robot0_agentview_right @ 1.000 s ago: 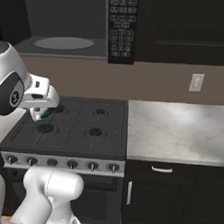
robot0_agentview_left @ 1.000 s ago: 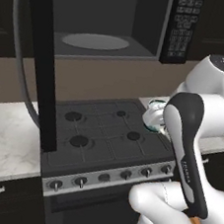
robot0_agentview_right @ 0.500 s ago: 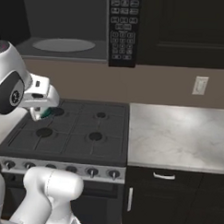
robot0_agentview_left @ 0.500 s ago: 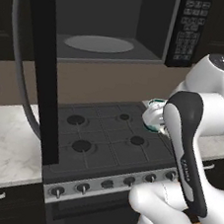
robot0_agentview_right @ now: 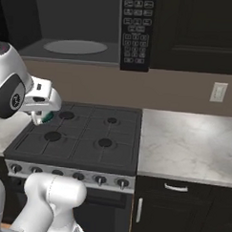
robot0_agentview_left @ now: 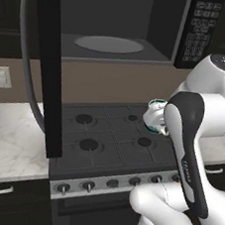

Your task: Pick the mug from the counter and place it inside the microwave. Then close the microwave.

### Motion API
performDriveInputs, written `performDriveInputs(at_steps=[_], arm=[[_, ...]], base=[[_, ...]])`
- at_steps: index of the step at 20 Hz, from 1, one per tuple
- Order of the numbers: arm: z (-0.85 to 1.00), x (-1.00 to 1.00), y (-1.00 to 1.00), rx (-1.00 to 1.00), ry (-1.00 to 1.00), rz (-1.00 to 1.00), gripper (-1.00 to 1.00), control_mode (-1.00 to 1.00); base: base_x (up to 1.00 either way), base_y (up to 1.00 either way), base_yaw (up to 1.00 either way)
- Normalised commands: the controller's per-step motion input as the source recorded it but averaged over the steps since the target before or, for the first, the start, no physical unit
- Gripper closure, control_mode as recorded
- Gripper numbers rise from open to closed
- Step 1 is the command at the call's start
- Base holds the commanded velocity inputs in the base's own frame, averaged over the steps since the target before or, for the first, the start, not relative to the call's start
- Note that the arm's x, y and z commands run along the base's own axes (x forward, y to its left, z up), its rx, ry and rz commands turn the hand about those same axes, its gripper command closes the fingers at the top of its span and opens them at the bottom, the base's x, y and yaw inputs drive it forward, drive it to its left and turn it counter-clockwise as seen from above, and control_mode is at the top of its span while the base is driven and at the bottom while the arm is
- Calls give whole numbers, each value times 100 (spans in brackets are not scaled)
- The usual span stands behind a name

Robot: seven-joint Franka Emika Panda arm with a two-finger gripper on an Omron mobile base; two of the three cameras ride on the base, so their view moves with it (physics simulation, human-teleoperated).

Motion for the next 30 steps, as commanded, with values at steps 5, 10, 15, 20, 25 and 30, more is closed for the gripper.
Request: performDriveInputs(at_steps=[5, 10, 15, 20, 25, 30], arm=[[0, 0, 0, 0, 0, 0, 100, 100], [0, 0, 0, 0, 0, 0, 100, 100], [0, 0, 0, 0, 0, 0, 100, 100], [0, 0, 0, 0, 0, 0, 100, 100], [0, 0, 0, 0, 0, 0, 100, -100], [0, 0, 0, 0, 0, 0, 100, -100]], base=[[0, 2, 7], [0, 0, 0], [0, 0, 0], [0, 0, 0], [0, 0, 0], [0, 0, 0]])
